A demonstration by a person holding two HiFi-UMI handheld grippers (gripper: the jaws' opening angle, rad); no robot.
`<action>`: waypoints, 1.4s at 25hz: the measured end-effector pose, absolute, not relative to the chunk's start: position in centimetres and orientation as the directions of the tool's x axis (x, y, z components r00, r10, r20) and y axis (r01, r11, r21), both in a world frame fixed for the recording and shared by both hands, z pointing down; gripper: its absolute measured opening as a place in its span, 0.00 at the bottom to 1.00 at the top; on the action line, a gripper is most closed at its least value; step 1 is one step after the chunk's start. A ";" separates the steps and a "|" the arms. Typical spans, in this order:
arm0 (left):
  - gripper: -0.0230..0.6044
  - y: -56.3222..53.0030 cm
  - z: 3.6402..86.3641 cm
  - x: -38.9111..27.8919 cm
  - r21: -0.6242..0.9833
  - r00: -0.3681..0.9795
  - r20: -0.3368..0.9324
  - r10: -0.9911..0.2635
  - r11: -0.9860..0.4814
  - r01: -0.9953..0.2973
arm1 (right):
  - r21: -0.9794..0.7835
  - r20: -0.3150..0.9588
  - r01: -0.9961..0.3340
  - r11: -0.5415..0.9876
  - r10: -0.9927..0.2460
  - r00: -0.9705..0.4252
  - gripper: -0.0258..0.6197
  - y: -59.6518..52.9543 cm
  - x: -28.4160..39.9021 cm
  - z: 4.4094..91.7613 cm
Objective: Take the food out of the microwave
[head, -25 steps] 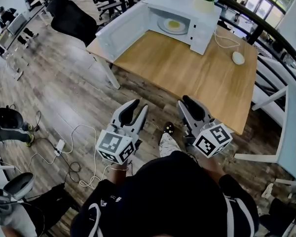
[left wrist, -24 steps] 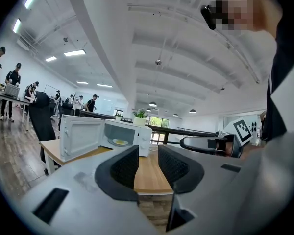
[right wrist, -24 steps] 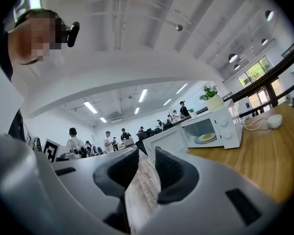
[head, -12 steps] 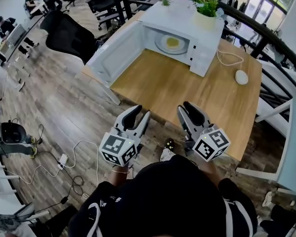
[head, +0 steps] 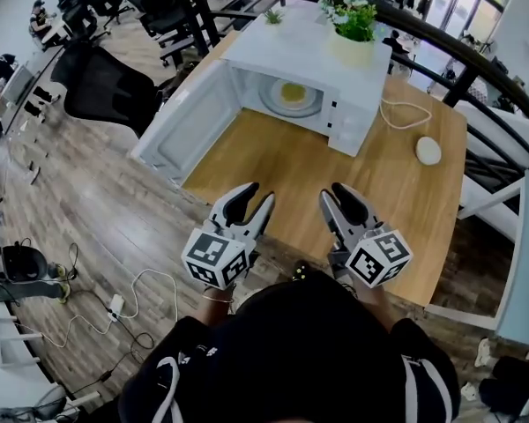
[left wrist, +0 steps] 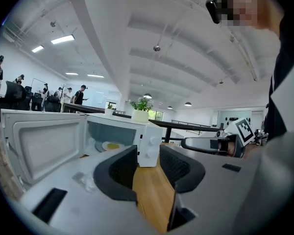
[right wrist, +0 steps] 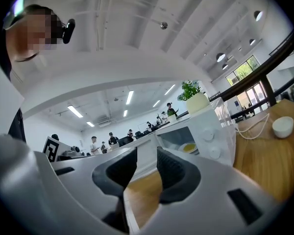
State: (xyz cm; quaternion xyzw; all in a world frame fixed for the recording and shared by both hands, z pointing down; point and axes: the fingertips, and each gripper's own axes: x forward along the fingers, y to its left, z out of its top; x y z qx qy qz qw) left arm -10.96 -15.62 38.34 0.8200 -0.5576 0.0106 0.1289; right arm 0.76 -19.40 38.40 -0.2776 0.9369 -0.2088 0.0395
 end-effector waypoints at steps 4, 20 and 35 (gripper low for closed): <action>0.23 -18.0 39.1 -11.1 0.218 0.390 0.172 -0.905 -0.351 -0.911 | -0.416 0.065 -0.509 0.754 -0.533 -0.843 0.23 -21.2 0.3 39.1; 0.28 -31.2 43.5 -16.6 0.264 0.540 0.225 -0.811 -0.483 -0.835 | -0.513 0.187 -0.699 0.498 -0.730 -0.657 0.27 -30.7 -4.4 43.4; 0.31 -39.9 49.3 -20.7 0.346 0.614 0.320 -0.722 -0.514 -0.785 | -0.566 0.333 -0.789 0.239 -0.809 -0.484 0.33 -37.4 -8.9 48.7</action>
